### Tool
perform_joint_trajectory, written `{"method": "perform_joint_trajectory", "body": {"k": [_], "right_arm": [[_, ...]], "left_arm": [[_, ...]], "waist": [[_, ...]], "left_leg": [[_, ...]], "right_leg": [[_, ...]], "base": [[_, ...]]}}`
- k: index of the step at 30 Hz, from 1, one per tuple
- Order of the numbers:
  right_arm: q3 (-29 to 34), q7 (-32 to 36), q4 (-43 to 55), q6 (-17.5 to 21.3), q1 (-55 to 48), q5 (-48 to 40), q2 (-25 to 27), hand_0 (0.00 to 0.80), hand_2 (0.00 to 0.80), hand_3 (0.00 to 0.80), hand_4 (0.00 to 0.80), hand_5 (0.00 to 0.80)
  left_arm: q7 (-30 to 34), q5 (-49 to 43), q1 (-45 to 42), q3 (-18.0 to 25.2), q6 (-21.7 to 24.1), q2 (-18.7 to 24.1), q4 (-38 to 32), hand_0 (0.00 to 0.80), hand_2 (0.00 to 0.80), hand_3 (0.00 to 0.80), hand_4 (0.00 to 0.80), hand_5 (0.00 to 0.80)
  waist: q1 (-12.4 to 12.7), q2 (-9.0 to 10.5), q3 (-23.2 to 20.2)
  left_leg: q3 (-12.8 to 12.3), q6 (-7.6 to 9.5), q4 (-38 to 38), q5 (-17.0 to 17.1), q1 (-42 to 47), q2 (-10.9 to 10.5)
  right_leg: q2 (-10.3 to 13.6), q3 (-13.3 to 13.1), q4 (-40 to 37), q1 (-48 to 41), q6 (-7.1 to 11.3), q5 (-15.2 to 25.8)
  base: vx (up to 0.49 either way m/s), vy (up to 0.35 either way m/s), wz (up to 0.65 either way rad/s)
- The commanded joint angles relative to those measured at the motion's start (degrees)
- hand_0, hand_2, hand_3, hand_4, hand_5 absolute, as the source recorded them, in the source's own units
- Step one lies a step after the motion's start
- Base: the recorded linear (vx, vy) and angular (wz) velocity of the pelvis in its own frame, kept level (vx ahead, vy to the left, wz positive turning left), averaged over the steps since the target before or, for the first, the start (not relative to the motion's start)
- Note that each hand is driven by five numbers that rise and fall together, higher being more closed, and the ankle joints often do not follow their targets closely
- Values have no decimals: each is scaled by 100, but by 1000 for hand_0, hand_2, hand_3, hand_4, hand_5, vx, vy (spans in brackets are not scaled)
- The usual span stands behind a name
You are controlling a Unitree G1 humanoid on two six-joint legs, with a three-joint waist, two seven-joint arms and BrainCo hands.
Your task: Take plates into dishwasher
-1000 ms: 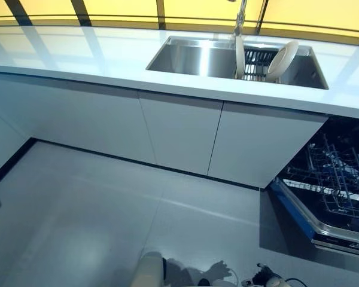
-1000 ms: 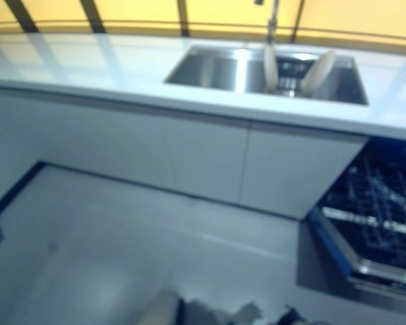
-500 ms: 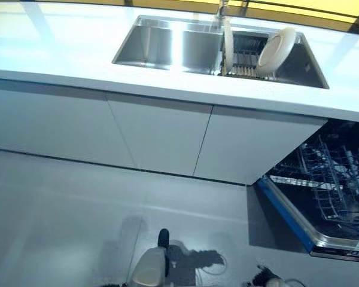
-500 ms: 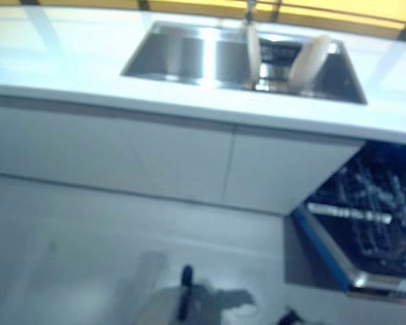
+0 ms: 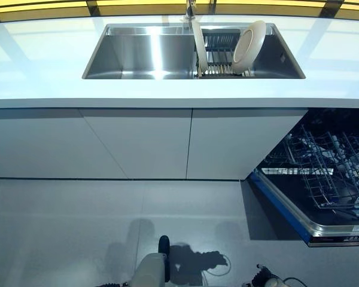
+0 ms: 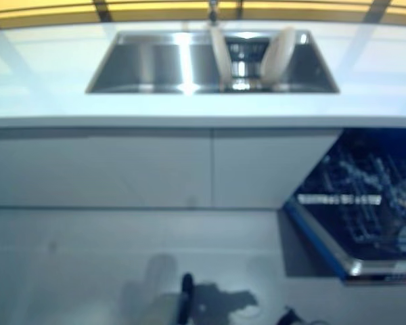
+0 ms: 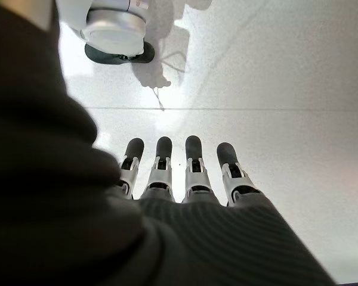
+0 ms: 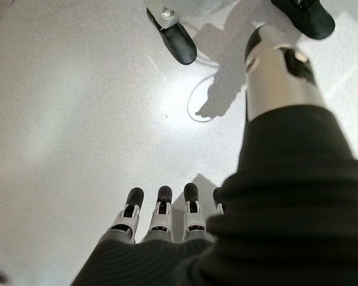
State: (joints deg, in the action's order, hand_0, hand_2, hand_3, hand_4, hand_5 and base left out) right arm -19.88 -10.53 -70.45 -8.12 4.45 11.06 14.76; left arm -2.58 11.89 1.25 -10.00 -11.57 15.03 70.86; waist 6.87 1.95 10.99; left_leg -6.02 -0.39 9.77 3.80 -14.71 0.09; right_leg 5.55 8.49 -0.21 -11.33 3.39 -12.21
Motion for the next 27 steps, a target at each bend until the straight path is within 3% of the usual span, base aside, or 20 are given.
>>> {"method": "perform_joint_trajectory", "body": {"k": [1, 5, 9, 11, 14, 16, 18, 19, 21, 22, 24, 25, 27], "right_arm": [[117, -29, 246, 100, -64, -135, 285, 0, 0, 0, 0, 0], [155, -58, 198, 137, 8, -152, 305, 0, 0, 0, 0, 0], [401, -257, 24, 25, 48, -371, 306, 0, 0, 0, 0, 0], [555, -364, -55, 11, 26, -542, 283, 0, 0, 0, 0, 0], [784, -507, -95, -35, -21, -679, 299, 0, 0, 0, 0, 0], [840, -559, -94, 15, -91, -838, 313, 0, 0, 0, 0, 0], [808, -631, -44, 136, -115, -1153, 358, 0, 0, 0, 0, 0], [781, -643, -37, 180, -95, -1252, 368, 0, 0, 0, 0, 0], [741, -567, -29, 314, -44, -1202, 418, 0, 0, 0, 0, 0], [719, -522, -20, 410, -32, -1155, 438, 0, 0, 0, 0, 0], [742, -482, 2, 464, -54, -1120, 441, 0, 0, 0, 0, 0], [776, -462, 16, 462, -64, -1097, 449, 0, 0, 0, 0, 0], [826, -441, 61, 360, -52, -980, 458, 0, 0, 0, 0, 0]], "left_arm": [[-205, -241, 3, -68, 74, 82, 41, 0, 0, 0, 0, 0], [-168, -267, -10, -58, 33, 75, -6, 0, 0, 0, 0, 0], [-190, -346, -12, 29, -31, 71, -4, 0, 0, 0, 0, 0], [-205, -381, 57, 5, -131, 96, -16, 0, 0, 0, 0, 0], [-115, -477, 141, -31, -123, 144, 0, 0, 0, 0, 0, 0], [-70, -570, 221, -138, -118, 214, 19, 0, 0, 0, 0, 0], [-42, -635, 292, -232, -158, 333, -33, 0, 0, 0, 0, 0], [-69, -620, 304, -252, -164, 357, -46, 0, 0, 0, 0, 0], [-111, -509, 357, -256, -240, 408, -95, 0, 0, 0, 0, 0], [-96, -490, 360, -209, -258, 435, -125, 0, 0, 0, 0, 0], [-53, -467, 341, -113, -190, 455, -96, 0, 0, 0, 0, 0], [11, -484, 337, -109, -170, 470, -74, 0, 0, 0, 0, 0], [108, -474, 315, -87, -134, 469, -39, 0, 0, 0, 0, 0]], "waist": [[17, -249, -154], [3, -281, -186], [1, -301, -315], [-19, -305, -416], [-166, -325, -537], [-314, -428, -572], [-502, -534, -525], [-543, -560, -491], [-652, -618, -406], [-731, -559, -399], [-905, -420, -387], [-995, -402, -363], [-1084, -356, -344]], "left_leg": [[269, -427, 244, 244, -707, 646], [262, -407, 697, 22, -795, 660], [-89, -210, 1152, -521, -682, 551], [-225, -90, 1160, -687, -521, 400], [-163, 253, 684, -759, 17, -54], [36, 462, 296, -751, 389, -297], [189, 538, -113, -707, 871, -410], [193, 521, -192, -694, 997, -389], [202, 400, -320, -658, 1219, -310], [163, 339, -365, -721, 1329, -335], [79, 300, -396, -980, 1629, -447], [123, 323, -360, -1130, 1758, -463], [196, 407, -160, -1452, 1916, -469]], "right_leg": [[238, 166, 266, -221, 228, 150], [383, 192, 287, -253, 265, 166], [783, 407, 576, -426, 472, 242], [948, 458, 833, -489, 470, 377], [1259, 151, 2198, 24, 490, 1326], [1075, -196, 3335, 693, 447, 1647], [797, -234, 3772, 1436, 289, 1652], [739, -161, 3588, 1549, 227, 1547], [439, 27, 2480, 1775, 95, 1156], [384, 121, 1457, 1907, 155, 1328], [533, 159, 405, 2327, 430, 2117], [520, 81, -17, 2476, 527, 2328], [551, 7, -198, 2561, 534, 2419]], "base": [[26, 35, -2], [51, 75, -5], [182, 208, -13], [252, 279, 4], [252, 331, 2], [252, 310, 14], [300, 193, 52], [290, -10, 19], [285, -134, -7], [310, -182, -14], [385, -193, -16], [391, -174, -2], [305, -172, 32]]}}
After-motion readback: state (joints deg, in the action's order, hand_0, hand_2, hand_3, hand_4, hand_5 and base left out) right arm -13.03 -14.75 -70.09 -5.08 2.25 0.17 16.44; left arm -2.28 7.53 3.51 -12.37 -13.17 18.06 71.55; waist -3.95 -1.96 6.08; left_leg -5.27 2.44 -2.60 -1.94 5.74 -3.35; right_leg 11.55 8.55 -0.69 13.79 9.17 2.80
